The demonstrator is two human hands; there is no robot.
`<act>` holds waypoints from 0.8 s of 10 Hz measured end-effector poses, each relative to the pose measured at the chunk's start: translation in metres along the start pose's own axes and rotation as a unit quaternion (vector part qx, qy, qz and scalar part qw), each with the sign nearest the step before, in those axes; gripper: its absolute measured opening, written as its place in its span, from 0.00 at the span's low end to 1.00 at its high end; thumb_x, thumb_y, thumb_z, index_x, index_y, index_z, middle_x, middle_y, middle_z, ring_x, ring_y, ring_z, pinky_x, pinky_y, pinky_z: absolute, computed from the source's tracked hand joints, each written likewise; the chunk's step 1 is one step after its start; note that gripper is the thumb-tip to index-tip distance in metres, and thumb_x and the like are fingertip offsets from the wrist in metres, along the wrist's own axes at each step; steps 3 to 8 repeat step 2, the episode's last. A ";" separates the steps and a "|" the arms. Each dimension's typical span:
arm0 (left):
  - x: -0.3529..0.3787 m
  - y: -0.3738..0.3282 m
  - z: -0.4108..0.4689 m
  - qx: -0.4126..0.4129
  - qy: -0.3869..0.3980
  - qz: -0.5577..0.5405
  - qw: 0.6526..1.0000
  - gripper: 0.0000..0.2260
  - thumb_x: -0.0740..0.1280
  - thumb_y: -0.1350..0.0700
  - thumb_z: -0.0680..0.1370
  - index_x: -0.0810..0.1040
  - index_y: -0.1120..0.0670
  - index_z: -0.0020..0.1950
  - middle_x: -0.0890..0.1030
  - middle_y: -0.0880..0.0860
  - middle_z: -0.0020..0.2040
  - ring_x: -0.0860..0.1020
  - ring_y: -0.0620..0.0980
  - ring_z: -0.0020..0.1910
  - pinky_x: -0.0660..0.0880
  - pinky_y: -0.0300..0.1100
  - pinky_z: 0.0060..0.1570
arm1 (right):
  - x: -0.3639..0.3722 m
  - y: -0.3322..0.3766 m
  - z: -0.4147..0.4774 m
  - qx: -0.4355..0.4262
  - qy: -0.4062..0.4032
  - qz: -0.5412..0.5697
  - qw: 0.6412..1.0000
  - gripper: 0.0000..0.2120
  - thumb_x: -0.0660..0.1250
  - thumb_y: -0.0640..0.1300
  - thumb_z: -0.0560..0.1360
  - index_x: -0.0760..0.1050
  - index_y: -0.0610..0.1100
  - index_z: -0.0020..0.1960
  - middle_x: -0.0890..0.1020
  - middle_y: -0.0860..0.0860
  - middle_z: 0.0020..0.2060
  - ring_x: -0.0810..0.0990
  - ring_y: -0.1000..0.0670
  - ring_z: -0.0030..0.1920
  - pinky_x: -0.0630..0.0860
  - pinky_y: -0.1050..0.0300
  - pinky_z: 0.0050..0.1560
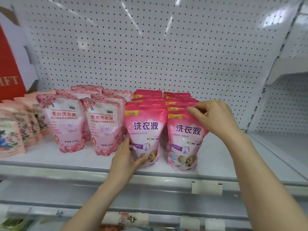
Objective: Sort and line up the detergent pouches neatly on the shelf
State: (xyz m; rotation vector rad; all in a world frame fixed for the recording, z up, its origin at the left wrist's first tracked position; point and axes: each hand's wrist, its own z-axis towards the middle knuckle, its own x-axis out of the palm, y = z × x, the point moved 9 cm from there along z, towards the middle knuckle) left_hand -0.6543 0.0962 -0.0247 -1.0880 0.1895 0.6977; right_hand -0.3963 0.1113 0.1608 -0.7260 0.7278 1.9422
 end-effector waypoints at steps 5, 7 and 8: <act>-0.041 0.008 -0.003 0.063 -0.033 0.125 0.990 0.21 0.75 0.53 0.72 0.77 0.52 0.64 0.82 0.48 0.53 0.76 0.42 0.44 0.72 0.39 0.43 | -0.128 -0.018 -0.028 0.030 -0.266 0.116 0.957 0.09 0.66 0.54 0.77 0.81 0.55 0.54 0.83 0.63 0.38 0.79 0.66 0.38 0.77 0.61 0.47; -0.041 0.008 -0.003 0.063 -0.033 0.125 0.990 0.21 0.75 0.53 0.72 0.77 0.52 0.64 0.82 0.48 0.53 0.76 0.42 0.44 0.72 0.39 0.43 | -0.128 -0.018 -0.028 0.030 -0.266 0.116 0.957 0.09 0.66 0.54 0.77 0.81 0.55 0.54 0.83 0.63 0.38 0.79 0.66 0.38 0.77 0.61 0.47; -0.041 0.008 -0.003 0.063 -0.033 0.125 0.990 0.21 0.75 0.53 0.72 0.77 0.52 0.64 0.82 0.48 0.53 0.76 0.42 0.44 0.72 0.39 0.43 | -0.128 -0.018 -0.028 0.030 -0.266 0.116 0.957 0.09 0.66 0.54 0.77 0.81 0.55 0.54 0.83 0.63 0.38 0.79 0.66 0.38 0.77 0.61 0.47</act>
